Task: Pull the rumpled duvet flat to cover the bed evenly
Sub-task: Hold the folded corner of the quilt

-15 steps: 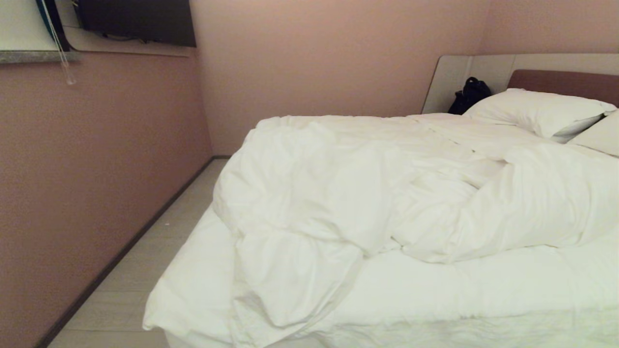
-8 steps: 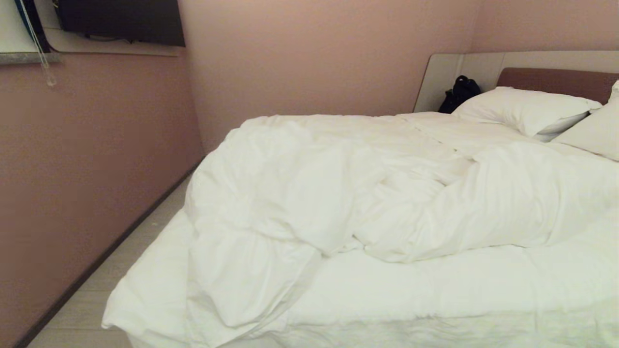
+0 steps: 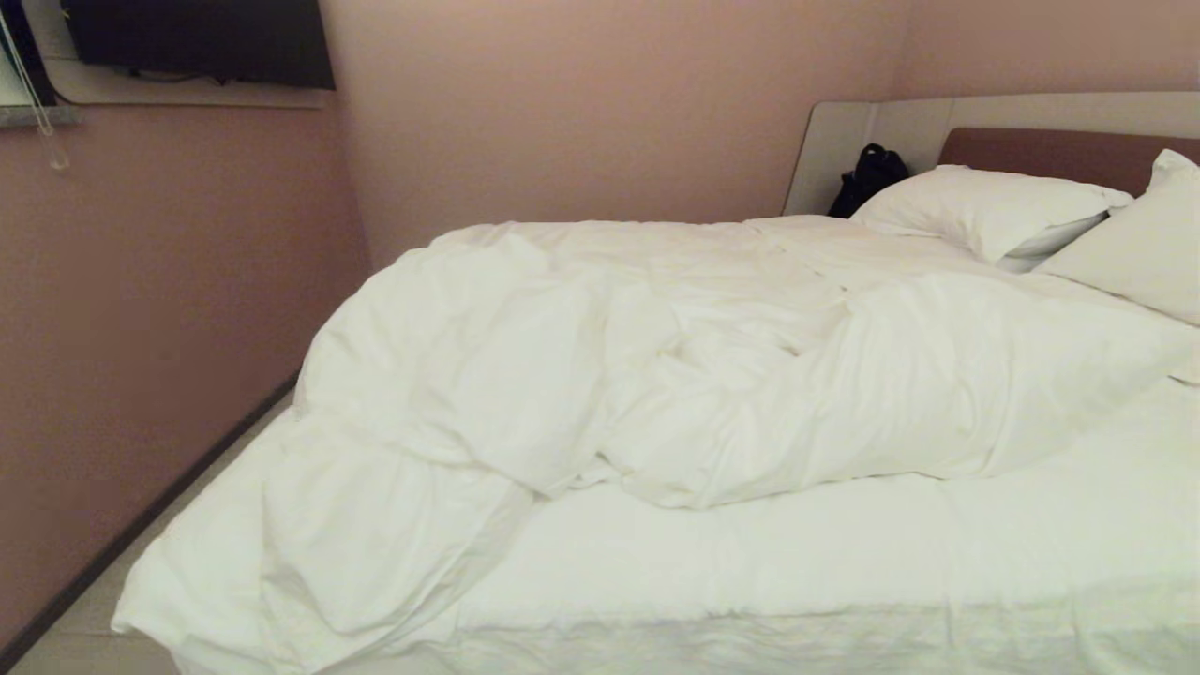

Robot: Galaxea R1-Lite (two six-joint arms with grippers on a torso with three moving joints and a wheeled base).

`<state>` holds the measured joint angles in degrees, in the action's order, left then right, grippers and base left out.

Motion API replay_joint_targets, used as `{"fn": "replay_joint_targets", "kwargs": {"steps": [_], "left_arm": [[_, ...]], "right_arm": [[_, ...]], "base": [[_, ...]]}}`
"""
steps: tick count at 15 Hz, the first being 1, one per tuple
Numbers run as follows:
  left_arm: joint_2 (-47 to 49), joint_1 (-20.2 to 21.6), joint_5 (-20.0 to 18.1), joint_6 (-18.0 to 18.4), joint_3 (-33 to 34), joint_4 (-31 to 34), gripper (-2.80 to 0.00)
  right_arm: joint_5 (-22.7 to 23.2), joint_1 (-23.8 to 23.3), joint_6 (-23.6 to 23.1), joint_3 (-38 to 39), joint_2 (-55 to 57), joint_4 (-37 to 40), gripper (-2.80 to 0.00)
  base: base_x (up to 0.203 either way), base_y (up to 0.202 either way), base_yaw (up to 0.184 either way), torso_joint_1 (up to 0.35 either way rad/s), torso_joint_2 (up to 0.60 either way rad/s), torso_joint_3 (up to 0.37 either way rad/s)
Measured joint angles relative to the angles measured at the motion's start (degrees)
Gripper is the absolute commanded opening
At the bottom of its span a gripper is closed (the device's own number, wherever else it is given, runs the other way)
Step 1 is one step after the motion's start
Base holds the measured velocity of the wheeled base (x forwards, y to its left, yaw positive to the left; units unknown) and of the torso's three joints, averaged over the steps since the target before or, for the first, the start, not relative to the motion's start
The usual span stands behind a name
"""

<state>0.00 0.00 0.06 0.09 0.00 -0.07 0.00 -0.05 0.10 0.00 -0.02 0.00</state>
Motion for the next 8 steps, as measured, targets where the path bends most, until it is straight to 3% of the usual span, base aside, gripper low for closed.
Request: {"fn": "replay_joint_targets", "kwargs": {"steps": [8], "left_arm": [[0.00, 0.00, 0.02, 0.01, 0.00, 0.00, -2.80]], "right_arm": [[0.00, 0.00, 0.00, 0.00, 0.00, 0.00, -2.80]], "base": [[0.000, -0.194, 0.001, 0.004, 0.00, 0.002]]}}
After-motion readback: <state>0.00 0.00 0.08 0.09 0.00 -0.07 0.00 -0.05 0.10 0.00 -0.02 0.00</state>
